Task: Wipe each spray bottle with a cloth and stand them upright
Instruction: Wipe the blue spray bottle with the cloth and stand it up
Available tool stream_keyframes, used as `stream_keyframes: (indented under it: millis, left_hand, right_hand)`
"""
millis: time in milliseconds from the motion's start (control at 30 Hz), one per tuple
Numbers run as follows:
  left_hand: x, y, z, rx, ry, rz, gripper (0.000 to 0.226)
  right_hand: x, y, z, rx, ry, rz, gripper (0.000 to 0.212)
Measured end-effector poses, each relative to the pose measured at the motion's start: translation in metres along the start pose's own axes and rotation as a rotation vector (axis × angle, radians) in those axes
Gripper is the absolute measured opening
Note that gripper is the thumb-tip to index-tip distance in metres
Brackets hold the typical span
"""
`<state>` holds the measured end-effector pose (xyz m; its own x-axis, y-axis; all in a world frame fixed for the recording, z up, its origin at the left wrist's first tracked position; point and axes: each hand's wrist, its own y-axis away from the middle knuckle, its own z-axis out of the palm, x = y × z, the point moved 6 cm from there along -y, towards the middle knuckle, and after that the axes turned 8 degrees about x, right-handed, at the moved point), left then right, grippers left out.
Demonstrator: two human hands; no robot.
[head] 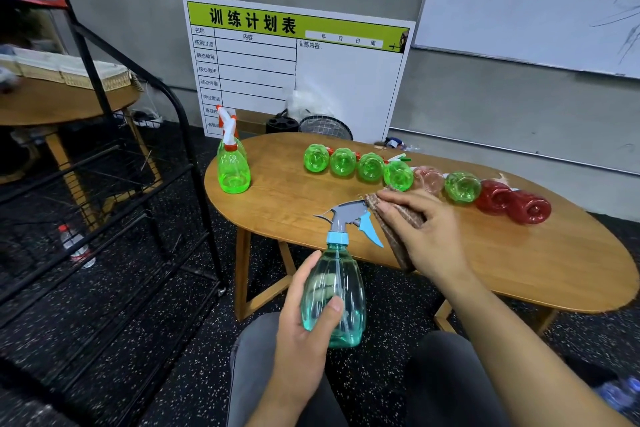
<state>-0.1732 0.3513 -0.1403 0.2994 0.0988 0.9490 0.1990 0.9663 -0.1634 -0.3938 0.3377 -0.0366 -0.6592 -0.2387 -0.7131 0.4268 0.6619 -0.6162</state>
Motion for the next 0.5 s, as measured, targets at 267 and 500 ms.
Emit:
stream_keyframes:
  millis: [267,500]
  left_hand:
    - [0.000,0.000,0.000,0.018,0.003,-0.021,0.068]
    - [-0.003,0.000,-0.001,0.018,0.044,-0.069,0.061]
  right_hand:
    - [-0.003,0.002,0.001,0.013,0.023,-0.004,0.030]
    - [-0.018,0.012,-0.017,0.037,-0.099,0.088,0.024]
